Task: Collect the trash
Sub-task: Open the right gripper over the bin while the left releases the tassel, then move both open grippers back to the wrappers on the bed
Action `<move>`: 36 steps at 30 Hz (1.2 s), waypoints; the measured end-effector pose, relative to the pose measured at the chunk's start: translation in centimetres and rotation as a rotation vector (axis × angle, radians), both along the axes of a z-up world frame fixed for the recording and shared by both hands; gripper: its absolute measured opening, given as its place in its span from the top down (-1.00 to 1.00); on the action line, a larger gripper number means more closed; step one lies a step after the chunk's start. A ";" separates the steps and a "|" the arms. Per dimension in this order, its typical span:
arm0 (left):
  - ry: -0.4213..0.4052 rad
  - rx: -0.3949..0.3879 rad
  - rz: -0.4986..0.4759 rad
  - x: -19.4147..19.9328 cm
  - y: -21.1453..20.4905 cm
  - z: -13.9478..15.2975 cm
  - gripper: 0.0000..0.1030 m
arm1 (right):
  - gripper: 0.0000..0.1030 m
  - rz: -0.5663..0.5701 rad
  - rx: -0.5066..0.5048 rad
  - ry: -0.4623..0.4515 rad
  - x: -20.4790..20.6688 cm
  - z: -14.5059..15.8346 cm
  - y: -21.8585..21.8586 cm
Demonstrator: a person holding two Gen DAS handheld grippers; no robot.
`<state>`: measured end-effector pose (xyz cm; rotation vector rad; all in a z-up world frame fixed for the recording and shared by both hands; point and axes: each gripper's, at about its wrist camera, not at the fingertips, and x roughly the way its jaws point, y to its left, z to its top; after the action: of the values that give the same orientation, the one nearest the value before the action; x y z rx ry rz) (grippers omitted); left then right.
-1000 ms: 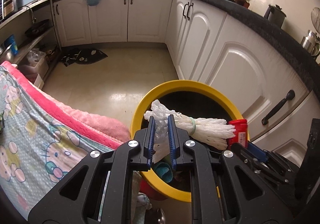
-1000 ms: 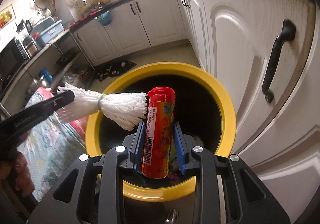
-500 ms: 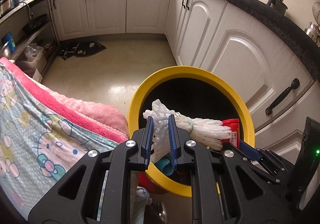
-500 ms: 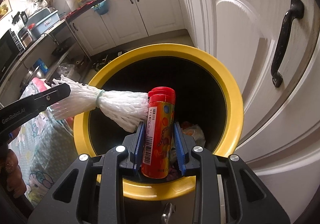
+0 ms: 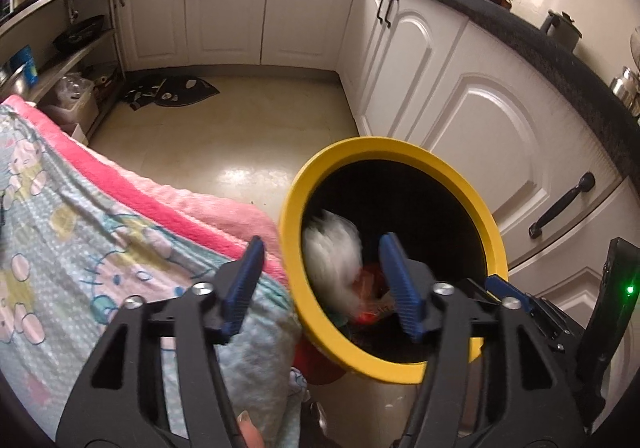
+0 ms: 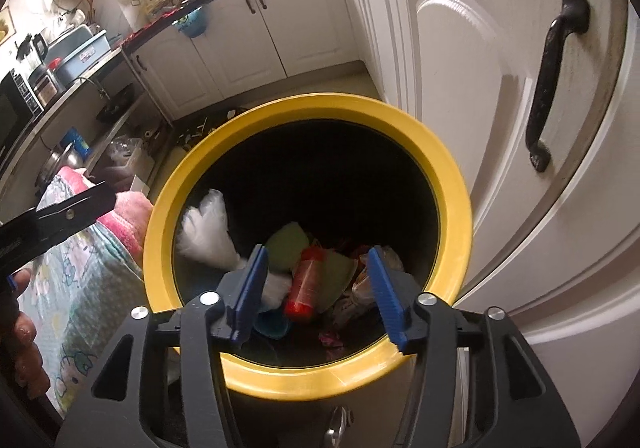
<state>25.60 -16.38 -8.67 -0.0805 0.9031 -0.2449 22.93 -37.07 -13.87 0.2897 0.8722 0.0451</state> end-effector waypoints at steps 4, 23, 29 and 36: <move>-0.021 -0.008 0.027 -0.7 1.7 1.1 -0.57 | -0.18 -0.001 0.004 -0.029 -0.4 1.0 0.1; -0.110 -0.022 0.167 -5.4 10.3 5.2 -0.79 | -0.60 0.106 -0.009 -0.193 -3.4 7.3 4.1; -0.137 -0.003 0.244 -6.6 14.6 6.2 -0.79 | -0.61 0.194 0.021 -0.225 -4.7 8.9 7.1; -0.146 0.009 0.334 -7.8 19.8 6.7 -0.79 | -0.62 0.325 0.046 -0.244 -6.4 10.2 11.6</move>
<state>17.77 3.41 -1.95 -0.2001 0.7325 0.0642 16.55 -25.50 -3.63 0.1784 0.6687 0.3952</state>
